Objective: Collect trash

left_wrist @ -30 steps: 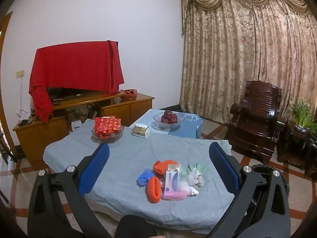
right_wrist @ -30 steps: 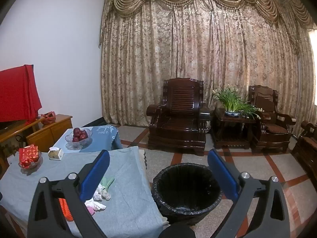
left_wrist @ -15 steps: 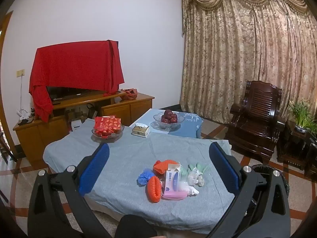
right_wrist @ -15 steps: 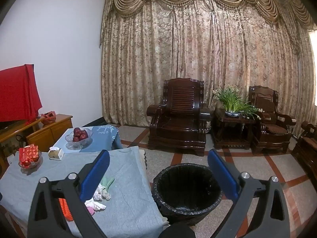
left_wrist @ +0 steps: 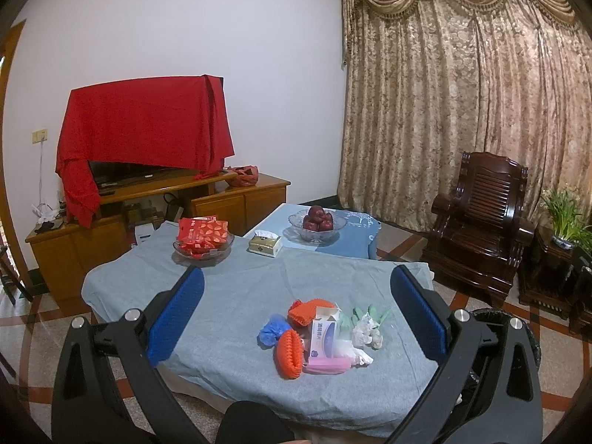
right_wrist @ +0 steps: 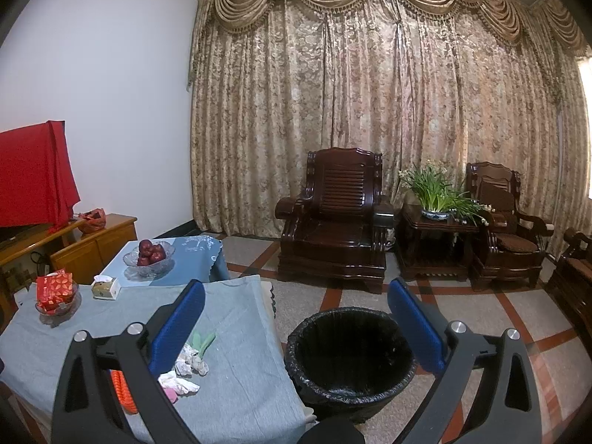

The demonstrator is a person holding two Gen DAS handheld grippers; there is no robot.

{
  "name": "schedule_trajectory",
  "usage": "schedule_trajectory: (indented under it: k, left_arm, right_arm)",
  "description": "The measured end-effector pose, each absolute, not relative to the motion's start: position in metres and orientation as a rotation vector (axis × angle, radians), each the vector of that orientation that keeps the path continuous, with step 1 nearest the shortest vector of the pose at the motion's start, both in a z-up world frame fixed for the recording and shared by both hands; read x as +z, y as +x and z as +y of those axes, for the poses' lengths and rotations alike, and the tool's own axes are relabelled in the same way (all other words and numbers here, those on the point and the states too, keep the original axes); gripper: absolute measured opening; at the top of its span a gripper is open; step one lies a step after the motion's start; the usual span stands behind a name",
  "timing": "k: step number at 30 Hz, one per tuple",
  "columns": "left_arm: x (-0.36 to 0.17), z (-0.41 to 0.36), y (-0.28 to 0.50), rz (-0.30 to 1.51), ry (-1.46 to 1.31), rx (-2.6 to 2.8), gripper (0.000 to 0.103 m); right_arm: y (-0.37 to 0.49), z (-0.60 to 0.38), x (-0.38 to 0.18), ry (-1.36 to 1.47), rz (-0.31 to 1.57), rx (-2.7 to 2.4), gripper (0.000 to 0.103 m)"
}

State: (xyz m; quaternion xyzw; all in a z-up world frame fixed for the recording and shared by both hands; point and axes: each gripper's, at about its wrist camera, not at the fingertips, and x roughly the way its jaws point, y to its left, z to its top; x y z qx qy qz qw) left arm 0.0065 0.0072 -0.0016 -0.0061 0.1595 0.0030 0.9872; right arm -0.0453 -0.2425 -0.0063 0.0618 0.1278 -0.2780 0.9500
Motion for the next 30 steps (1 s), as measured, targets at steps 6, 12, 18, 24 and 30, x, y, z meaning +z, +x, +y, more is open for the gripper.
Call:
schedule_trajectory:
  k: [6, 12, 18, 24, 30]
  left_arm:
    - [-0.004, 0.011, 0.011, 0.322, -0.013, 0.005, 0.098]
    - [-0.003, 0.014, 0.009, 0.322, -0.010, 0.008, 0.098]
    - [-0.004, 0.007, 0.005, 0.324, -0.014, 0.016, 0.098]
    - [-0.005, 0.007, 0.004, 0.326, -0.014, 0.017, 0.098]
    - [-0.006, 0.006, 0.005, 0.327, -0.015, 0.019, 0.098]
  right_arm:
    - [-0.046, -0.240, -0.005, 0.125, 0.258, -0.567, 0.097]
    - [-0.048, -0.240, 0.001, 0.131, 0.264, -0.564, 0.097]
    - [-0.049, -0.246, 0.003, 0.130, 0.264, -0.564, 0.097]
    - [-0.049, -0.247, 0.005, 0.130, 0.268, -0.563, 0.097]
    - [-0.048, -0.246, 0.003, 0.128, 0.268, -0.562, 0.097]
